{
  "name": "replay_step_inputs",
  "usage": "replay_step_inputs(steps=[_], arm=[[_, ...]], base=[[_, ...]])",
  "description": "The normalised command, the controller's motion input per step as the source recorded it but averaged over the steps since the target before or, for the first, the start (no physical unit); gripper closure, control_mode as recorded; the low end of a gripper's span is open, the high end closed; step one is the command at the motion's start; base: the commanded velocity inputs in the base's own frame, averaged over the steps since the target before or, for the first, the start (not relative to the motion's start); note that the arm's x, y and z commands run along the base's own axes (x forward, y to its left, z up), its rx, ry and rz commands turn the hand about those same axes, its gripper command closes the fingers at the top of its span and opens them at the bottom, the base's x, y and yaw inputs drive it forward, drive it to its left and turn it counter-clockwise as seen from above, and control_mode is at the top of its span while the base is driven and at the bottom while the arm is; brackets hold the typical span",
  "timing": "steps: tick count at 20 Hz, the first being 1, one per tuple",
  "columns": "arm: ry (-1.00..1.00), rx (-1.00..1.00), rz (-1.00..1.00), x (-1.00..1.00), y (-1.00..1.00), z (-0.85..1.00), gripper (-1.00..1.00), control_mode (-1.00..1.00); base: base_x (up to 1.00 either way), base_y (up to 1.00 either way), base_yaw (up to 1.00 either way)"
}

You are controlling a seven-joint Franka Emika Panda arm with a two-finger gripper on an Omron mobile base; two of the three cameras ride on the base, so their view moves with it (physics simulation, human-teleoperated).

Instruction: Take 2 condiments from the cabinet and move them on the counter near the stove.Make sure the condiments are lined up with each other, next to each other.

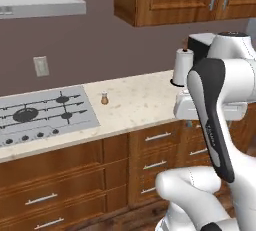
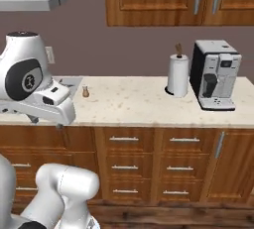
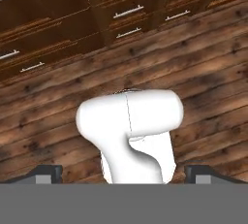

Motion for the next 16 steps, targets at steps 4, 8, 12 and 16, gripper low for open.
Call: replay_step_inputs(steps=[4, 8, 12, 16], arm=[[0.00, 0.00, 0.00, 0.00, 0.00, 0.00, -1.00, 1.00], [0.00, 0.00, 0.00, 0.00, 0.00, 0.00, -1.00, 1.00], [0.00, 0.00, 0.00, 0.00, 0.00, 0.00, -1.00, 1.00], [0.00, 0.00, 0.00, 0.00, 0.00, 0.00, -1.00, 1.00]], base=[[-0.31, -0.46, -0.72], [0.00, -0.36, -0.91], [0.00, -0.32, -0.95], [0.04, -0.46, -0.93]])
